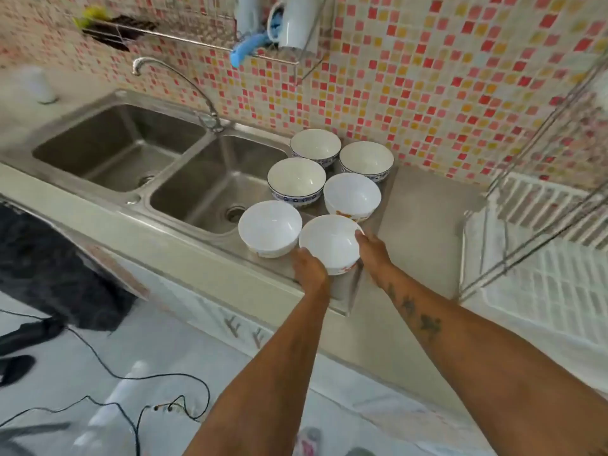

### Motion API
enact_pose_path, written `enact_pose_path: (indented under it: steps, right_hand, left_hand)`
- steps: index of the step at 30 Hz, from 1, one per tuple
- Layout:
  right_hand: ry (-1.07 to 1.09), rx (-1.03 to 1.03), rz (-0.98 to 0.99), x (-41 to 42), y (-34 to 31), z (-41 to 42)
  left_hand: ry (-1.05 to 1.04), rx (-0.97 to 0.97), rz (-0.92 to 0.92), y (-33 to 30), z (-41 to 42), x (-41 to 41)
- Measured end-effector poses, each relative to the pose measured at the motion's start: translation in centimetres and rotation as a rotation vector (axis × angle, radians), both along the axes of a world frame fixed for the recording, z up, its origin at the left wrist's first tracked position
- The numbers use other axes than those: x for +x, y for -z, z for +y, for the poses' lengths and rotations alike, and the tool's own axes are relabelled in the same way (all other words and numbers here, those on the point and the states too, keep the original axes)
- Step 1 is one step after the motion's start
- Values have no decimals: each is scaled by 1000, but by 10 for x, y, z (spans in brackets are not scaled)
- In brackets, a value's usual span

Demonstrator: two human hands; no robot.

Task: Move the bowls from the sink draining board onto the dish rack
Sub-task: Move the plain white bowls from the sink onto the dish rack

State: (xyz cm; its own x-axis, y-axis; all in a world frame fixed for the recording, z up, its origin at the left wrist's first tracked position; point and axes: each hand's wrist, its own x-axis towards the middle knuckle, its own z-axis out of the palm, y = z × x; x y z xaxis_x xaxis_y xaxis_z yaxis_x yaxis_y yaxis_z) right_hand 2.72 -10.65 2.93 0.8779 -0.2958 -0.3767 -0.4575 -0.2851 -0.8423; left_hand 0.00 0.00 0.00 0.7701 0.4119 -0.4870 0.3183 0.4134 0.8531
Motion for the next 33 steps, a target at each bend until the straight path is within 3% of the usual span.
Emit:
enact_pose_path:
  steps: [8, 13, 17, 22, 29, 33]
  right_hand:
    - [40, 1, -62, -5, 6, 7]
    - [115, 84, -141, -20, -2, 0]
    - [207, 241, -340, -34, -47, -7]
    - [214, 356, -734, -53, -151, -12]
    - [288, 257, -1257, -112, -297, -70]
    - [367, 195, -1397, -150, -334, -124]
  left_hand:
    - [-110, 112, -9, -13, -11, 0]
    - [-111, 76, -18, -47, -22, -15]
    - [-129, -48, -121, -104, -35, -20]
    - [-226, -125, -286, -209, -52, -29]
    - [313, -559, -706, -334, -101, -57]
    - [670, -709, -829, -375, -150, -78]
